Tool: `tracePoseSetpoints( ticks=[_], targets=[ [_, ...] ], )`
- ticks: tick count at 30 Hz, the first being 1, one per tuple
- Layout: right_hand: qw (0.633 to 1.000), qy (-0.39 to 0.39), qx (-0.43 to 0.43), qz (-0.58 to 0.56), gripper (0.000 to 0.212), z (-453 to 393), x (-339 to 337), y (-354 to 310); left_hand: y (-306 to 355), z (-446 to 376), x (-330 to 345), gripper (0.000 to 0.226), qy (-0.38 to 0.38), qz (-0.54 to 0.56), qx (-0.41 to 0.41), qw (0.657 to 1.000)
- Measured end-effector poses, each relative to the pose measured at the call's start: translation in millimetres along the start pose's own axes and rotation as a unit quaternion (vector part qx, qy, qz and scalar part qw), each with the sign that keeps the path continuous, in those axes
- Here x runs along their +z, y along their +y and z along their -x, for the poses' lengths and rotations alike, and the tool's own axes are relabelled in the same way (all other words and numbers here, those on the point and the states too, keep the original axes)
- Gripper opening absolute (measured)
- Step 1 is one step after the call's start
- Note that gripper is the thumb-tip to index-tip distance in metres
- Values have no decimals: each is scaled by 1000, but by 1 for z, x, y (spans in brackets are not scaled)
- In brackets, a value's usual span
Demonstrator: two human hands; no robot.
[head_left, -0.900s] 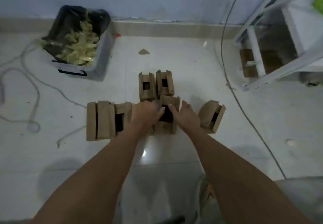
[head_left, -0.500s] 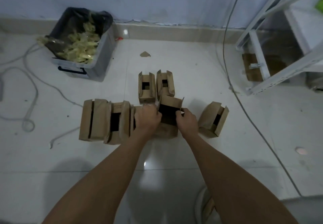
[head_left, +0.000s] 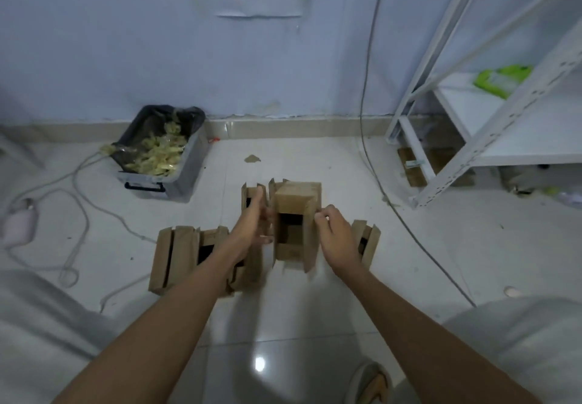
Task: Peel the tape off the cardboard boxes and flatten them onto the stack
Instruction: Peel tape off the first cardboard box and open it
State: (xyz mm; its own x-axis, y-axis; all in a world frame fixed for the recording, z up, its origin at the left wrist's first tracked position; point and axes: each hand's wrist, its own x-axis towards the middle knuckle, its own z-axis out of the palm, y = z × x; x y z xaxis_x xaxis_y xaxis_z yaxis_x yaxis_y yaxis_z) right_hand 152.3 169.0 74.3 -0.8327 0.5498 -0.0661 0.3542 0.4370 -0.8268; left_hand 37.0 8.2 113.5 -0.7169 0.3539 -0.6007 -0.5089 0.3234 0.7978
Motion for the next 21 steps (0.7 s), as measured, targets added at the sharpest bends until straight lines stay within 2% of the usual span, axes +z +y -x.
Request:
tracePoseSetpoints(
  ticks=[2, 4, 7, 10, 12, 14, 16, 18, 19, 21],
  targets=[
    [998, 18, -23, -51, 38, 11, -7, -13, 11, 15, -8, 69, -21, -74, 42, 996],
    [995, 21, -10, -101, 38, 17, -16, -31, 21, 30, -17, 62, -37, -155, 78, 984],
    [993, -26, -7, -117, 50, 25, -36, -61, 43, 58, -30, 54, -59, -232, 130, 962],
    [990, -78, -52, -108, 68, 33, -50, -92, 63, 87, -44, 62, -46, -282, 183, 941],
    [991, -87, -86, -53, 76, 43, -53, -115, 70, 110, -51, 81, -32, -340, 211, 916],
    [993, -73, -92, -12, 81, 48, -56, -137, 77, 129, -53, 109, -1, -402, 269, 875],
    [994, -63, -92, 4, 77, 51, -62, -156, 84, 144, -55, 129, 48, -484, 326, 810],
    [988, -55, -121, 75, 67, 57, -70, -173, 91, 152, -62, 134, 92, -565, 364, 735],
    [978, -47, -145, 141, 62, 61, -74, -180, 93, 156, -68, 135, 103, -589, 374, 709],
    [939, -26, -205, 275, 55, 65, -82, -190, 95, 158, -83, 134, 105, -613, 390, 679]
  ],
)
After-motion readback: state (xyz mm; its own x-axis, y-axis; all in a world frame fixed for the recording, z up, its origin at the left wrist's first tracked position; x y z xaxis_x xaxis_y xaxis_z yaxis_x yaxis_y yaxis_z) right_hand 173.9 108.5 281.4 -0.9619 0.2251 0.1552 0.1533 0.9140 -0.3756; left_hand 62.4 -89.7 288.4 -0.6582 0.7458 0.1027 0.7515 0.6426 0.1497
